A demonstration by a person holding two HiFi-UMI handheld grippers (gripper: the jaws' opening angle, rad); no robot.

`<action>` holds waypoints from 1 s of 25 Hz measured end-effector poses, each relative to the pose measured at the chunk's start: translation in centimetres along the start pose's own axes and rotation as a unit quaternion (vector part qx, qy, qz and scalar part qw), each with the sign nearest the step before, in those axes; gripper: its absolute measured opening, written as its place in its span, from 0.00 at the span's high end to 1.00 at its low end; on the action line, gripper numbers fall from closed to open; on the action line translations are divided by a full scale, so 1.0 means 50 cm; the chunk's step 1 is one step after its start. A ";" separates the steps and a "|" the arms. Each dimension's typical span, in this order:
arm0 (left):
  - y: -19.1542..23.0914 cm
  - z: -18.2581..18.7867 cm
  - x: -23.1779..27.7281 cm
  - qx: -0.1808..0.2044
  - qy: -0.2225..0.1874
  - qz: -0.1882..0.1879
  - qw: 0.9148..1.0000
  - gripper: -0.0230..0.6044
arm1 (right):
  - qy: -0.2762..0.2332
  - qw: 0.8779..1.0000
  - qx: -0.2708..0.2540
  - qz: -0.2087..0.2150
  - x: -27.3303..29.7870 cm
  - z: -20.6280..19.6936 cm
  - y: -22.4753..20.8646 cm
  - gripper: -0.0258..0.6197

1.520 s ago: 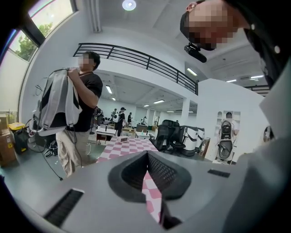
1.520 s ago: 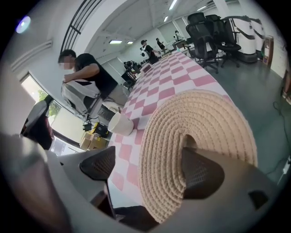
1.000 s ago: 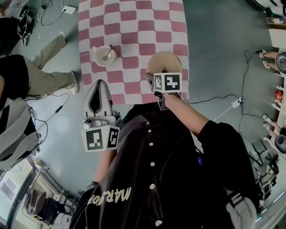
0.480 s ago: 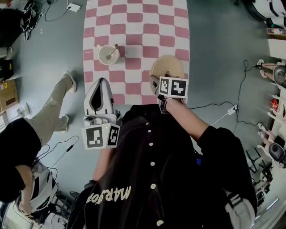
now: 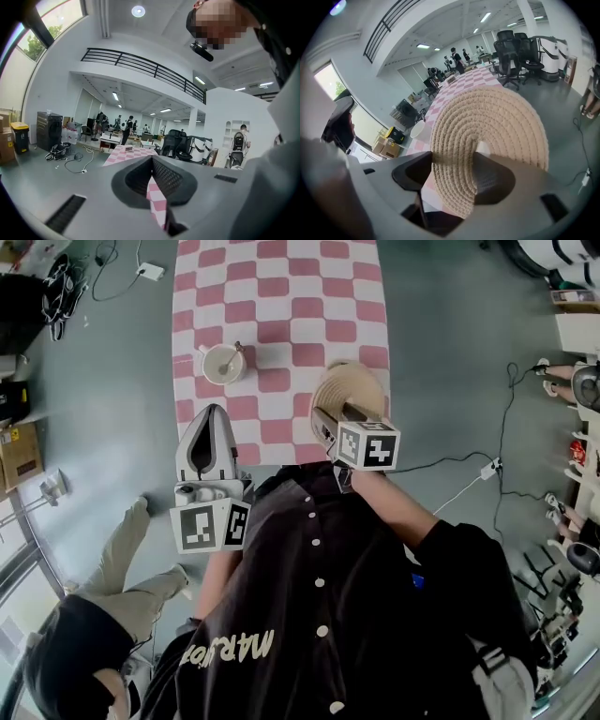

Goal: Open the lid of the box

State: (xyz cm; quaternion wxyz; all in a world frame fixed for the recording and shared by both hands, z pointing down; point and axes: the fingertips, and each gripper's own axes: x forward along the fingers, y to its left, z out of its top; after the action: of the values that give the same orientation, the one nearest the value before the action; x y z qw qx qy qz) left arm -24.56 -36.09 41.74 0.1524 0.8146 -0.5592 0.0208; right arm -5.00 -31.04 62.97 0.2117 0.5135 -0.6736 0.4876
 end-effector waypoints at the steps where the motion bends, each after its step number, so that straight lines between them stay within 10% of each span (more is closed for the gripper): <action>1: -0.002 0.000 0.001 0.001 0.001 -0.001 1.000 0.95 | -0.006 1.000 -0.001 0.002 -0.004 0.000 0.001 0.53; 4: -0.011 0.000 0.000 0.004 0.001 -0.007 1.000 0.95 | -0.027 1.000 -0.004 0.001 -0.022 0.004 0.001 0.54; 6: -0.017 0.001 0.000 0.007 0.001 -0.012 1.000 0.95 | -0.051 0.999 -0.004 0.001 -0.040 0.014 0.004 0.73; 25: -0.033 0.041 -0.009 0.025 -0.024 -0.025 0.999 0.95 | -0.181 0.982 -0.060 0.005 -0.155 0.096 0.018 0.75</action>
State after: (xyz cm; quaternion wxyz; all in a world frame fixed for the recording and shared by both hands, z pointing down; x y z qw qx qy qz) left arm -23.48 -35.68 39.33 0.1193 0.8322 -0.5414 0.0114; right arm -1.82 -31.50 54.40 0.1144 0.5759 -0.7315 0.3467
